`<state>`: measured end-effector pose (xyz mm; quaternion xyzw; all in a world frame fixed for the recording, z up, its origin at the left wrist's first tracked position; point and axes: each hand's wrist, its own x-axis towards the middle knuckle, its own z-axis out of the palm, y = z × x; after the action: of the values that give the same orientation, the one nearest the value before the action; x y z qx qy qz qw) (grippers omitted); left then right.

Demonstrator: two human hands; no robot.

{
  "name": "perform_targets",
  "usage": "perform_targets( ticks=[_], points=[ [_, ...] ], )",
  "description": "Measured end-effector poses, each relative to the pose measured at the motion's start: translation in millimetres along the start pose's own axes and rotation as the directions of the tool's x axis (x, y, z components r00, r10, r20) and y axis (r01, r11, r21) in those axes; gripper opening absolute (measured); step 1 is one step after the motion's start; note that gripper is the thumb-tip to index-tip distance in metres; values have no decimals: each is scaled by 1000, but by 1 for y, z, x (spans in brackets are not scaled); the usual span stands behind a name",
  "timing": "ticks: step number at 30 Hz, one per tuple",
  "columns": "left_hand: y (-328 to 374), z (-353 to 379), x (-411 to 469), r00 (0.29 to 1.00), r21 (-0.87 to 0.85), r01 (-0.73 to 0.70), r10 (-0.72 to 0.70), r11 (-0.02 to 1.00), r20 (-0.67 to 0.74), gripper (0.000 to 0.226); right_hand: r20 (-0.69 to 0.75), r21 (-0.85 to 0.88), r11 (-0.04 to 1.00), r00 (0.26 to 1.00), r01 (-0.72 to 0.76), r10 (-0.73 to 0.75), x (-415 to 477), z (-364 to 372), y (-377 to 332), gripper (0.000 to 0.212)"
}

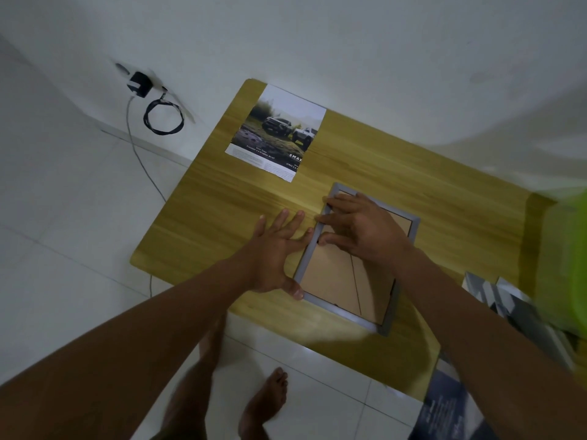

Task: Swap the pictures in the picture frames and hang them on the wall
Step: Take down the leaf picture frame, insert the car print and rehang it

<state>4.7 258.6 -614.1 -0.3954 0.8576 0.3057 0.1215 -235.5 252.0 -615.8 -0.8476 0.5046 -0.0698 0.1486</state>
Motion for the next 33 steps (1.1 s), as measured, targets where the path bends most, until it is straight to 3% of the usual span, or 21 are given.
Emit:
perform_targets(
  ticks=[13,33],
  points=[
    [1,-1,-1,1000,28,5,-5,1000,23,118,-76,-22,1000,997,16,-17,-2,8,-2,45],
    [2,-3,-1,1000,34,4,-5,999,29,119,-75,-49,999,997,1,-4,-1,4,-8,47]
  ],
)
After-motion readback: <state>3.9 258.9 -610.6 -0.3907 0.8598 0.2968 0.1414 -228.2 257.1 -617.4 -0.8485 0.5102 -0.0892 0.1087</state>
